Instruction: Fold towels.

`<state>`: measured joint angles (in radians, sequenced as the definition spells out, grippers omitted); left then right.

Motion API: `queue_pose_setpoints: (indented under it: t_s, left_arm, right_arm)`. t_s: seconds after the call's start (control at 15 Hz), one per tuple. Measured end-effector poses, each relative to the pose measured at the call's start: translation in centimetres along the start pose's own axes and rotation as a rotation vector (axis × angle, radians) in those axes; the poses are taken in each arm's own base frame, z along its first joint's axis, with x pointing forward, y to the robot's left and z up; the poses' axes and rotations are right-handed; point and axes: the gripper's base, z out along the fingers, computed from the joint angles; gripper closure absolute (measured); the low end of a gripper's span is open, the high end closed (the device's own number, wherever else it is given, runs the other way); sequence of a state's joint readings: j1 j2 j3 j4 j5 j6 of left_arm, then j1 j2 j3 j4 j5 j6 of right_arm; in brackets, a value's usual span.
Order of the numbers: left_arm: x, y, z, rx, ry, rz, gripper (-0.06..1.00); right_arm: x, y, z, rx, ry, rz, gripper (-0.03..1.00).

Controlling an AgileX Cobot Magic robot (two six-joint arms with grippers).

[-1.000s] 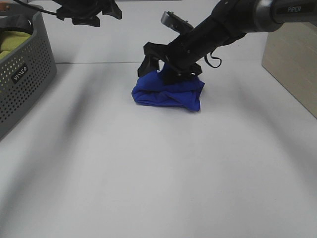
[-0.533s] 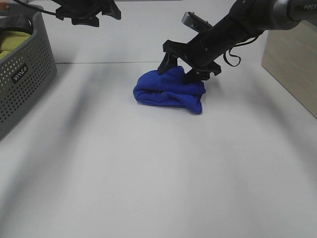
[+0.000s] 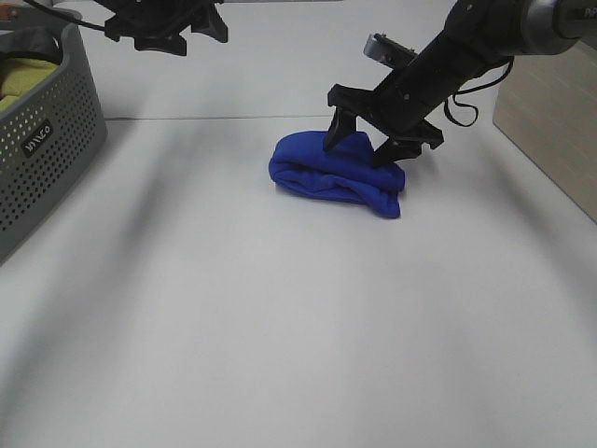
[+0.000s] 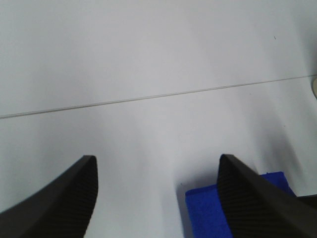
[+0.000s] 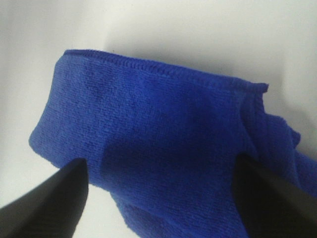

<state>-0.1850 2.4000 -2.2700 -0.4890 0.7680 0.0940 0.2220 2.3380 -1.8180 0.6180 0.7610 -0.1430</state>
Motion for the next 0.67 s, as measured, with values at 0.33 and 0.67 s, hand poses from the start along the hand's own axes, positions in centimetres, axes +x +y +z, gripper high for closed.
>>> queue_pose_setpoints:
  t_s: [0.33, 0.67]
  left_arm:
    - [-1.1, -1.6, -3.5, 0.001, 0.028, 0.066, 0.29]
    - [-0.7, -3.2, -8.2, -0.032, 0.217, 0.143, 0.29]
  right_arm:
    - [-0.9, 3.0, -5.6, -0.021, -0.049, -0.079, 0.21]
    - [0.3, 5.4, -11.0, -0.034, 0.046, -0.16, 0.21]
